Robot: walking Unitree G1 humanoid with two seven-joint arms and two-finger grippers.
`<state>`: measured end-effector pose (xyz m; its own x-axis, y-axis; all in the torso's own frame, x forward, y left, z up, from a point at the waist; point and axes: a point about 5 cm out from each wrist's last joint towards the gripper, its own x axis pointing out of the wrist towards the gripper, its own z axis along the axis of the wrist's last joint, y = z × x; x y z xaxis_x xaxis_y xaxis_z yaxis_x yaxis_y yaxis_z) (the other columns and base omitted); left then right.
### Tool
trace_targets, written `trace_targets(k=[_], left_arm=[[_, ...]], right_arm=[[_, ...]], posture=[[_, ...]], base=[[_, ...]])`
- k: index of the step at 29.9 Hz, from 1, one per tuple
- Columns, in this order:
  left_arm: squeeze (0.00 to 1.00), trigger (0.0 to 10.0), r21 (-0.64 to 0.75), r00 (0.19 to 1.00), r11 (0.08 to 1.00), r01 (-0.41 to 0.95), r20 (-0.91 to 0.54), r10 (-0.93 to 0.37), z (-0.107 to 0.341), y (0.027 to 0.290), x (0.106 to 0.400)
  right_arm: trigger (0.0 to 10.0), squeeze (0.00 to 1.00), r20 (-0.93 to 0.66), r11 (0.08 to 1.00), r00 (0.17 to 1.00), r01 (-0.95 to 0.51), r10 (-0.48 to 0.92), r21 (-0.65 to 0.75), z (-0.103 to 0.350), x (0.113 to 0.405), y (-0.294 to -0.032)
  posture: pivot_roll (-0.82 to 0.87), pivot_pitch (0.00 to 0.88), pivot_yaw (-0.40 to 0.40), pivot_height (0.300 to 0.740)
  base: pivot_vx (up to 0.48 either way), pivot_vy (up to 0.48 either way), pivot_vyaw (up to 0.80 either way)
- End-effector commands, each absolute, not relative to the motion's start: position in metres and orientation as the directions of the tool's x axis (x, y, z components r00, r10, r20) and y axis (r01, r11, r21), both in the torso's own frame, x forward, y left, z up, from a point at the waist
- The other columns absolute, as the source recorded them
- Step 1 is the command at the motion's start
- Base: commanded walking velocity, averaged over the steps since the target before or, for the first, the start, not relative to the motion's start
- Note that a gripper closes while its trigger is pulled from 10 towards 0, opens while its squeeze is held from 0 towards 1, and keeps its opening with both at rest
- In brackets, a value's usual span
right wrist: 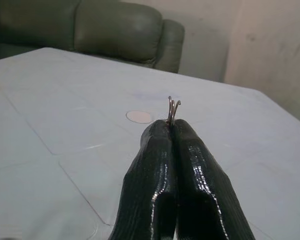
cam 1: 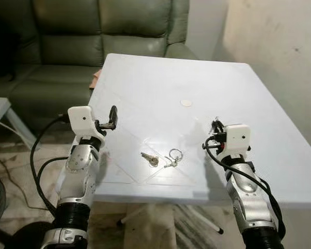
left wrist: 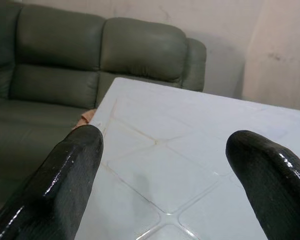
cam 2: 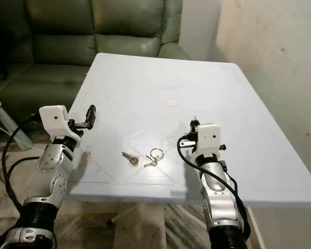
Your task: Hang keys on a hook
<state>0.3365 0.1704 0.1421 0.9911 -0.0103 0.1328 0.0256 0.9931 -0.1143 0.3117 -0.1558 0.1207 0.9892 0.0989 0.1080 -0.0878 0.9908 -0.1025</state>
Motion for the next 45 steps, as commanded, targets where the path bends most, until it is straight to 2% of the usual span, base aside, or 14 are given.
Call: trace_targets(k=[1,25,28,29,45], left_arm=[[0.00,10.0,-0.110,0.990,0.993,0.033,0.143,-0.017,0.1437,0.1658,0.3360],[0.00,10.0,-0.034,0.986,0.998,0.053,0.158,-0.047,0.1469,0.1618,0.3325],[0.00,10.0,-0.053,0.986,0.998,0.046,0.163,-0.037,0.1473,0.1621,0.3325],[0.00,10.0,-0.107,0.988,0.993,0.050,0.153,-0.033,0.1460,0.1616,0.3329],[0.00,10.0,-0.093,0.987,0.994,0.049,0.159,-0.034,0.1473,0.1584,0.3331]], right_arm=[[10.0,0.00,0.102,0.991,0.991,-0.081,0.092,-0.110,0.1225,0.3136,-0.1591],[10.0,0.00,0.101,0.988,0.990,-0.084,0.097,-0.130,0.1218,0.3117,-0.1569],[10.0,0.00,0.100,0.988,0.990,-0.087,0.101,-0.130,0.1220,0.3122,-0.1561],[10.0,0.00,0.100,0.988,0.990,-0.088,0.101,-0.130,0.1220,0.3123,-0.1560],[10.0,0.00,0.095,0.986,0.990,-0.094,0.107,-0.134,0.1201,0.3110,-0.1560]], posture=[[0.05,0.000,-0.039,0.740],[0.05,0.000,-0.040,0.740],[0.05,0.000,-0.041,0.740],[0.05,0.000,-0.041,0.740],[0.05,0.000,-0.043,0.740]], base=[[0.000,0.000,-0.67],[0.000,-0.020,-0.67],[0.000,-0.480,-0.67],[0.000,0.000,-0.67],[0.000,0.000,-0.67]])
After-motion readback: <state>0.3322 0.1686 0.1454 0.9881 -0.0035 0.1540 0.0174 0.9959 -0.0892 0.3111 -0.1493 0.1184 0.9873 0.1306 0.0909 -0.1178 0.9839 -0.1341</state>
